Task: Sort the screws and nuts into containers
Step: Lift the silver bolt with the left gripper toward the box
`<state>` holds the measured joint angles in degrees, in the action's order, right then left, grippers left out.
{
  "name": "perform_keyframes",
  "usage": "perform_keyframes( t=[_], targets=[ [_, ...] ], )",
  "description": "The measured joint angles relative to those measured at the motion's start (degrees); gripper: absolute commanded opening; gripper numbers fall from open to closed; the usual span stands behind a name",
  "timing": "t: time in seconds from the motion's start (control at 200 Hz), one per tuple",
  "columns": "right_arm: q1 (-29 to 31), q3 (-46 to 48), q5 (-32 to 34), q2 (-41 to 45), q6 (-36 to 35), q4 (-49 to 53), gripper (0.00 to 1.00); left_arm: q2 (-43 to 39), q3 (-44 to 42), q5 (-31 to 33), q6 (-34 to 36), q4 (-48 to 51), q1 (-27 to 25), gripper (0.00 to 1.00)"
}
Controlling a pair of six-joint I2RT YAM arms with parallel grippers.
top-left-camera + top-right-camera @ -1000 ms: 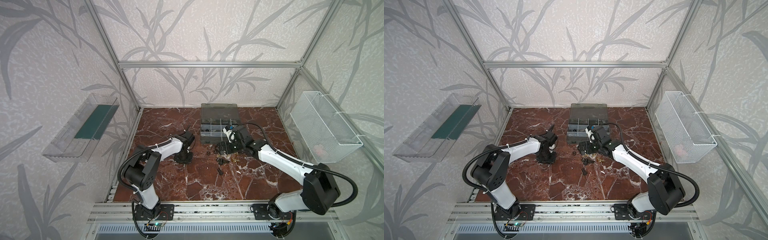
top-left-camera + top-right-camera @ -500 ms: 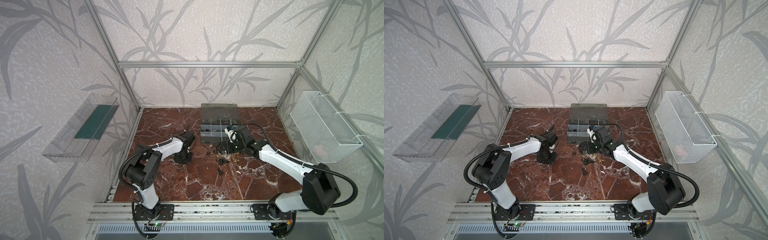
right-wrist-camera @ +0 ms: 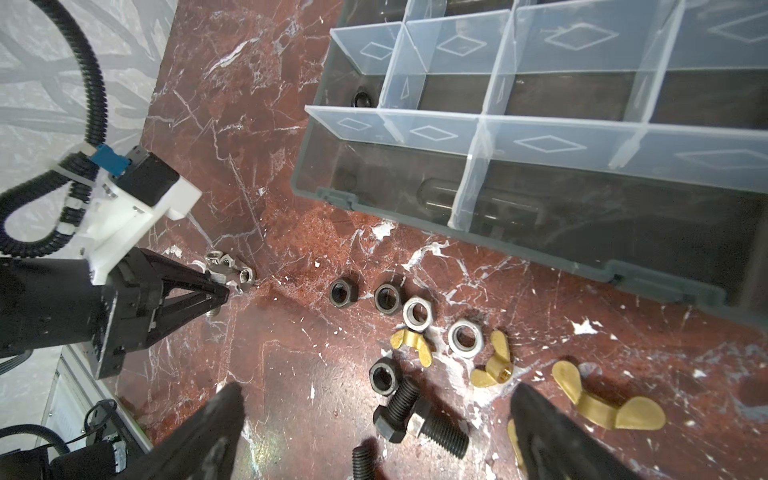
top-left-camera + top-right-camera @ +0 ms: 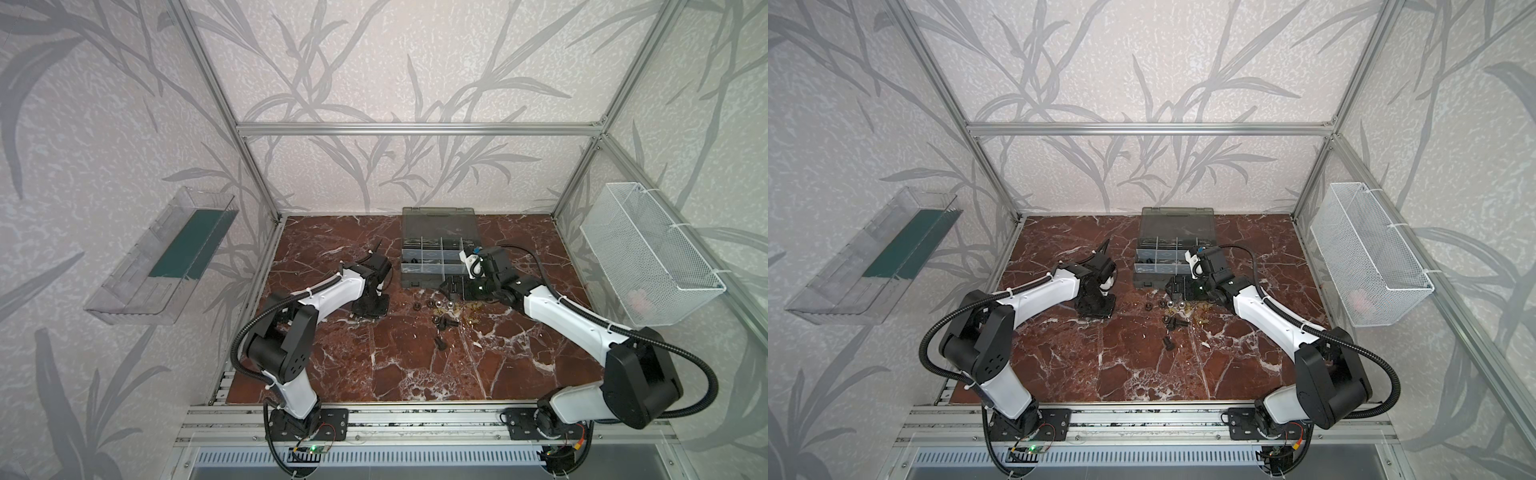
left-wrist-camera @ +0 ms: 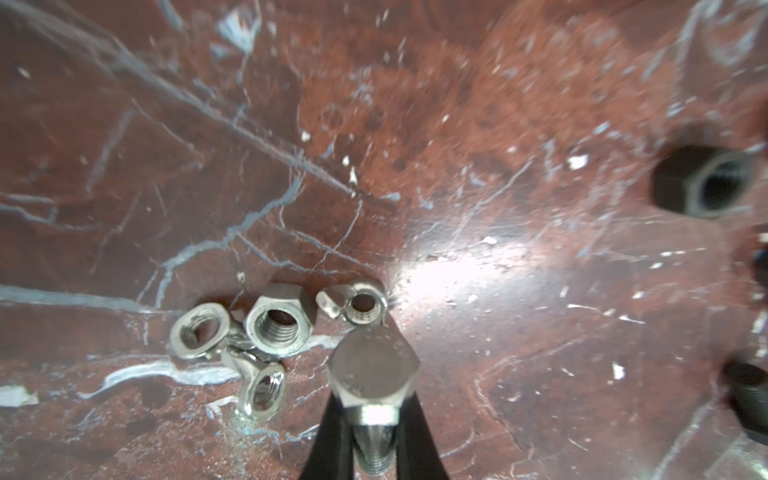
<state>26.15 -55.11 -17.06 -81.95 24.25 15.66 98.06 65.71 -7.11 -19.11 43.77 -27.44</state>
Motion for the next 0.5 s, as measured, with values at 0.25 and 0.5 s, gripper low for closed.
perform_keyframes(
  t=[0.25,0.5],
  targets=[
    [-1.27,0.0,-0.17,1.05,0.96,0.02,0.99,-0.81,6.45,-1.42,0.26,0.87,-0.59,0.0],
    [-1.9,0.0,0.15,2.97,1.25,0.07,0.99,4.37,20.35,-2.67,0.59,0.7,-1.46,0.0]
  ],
)
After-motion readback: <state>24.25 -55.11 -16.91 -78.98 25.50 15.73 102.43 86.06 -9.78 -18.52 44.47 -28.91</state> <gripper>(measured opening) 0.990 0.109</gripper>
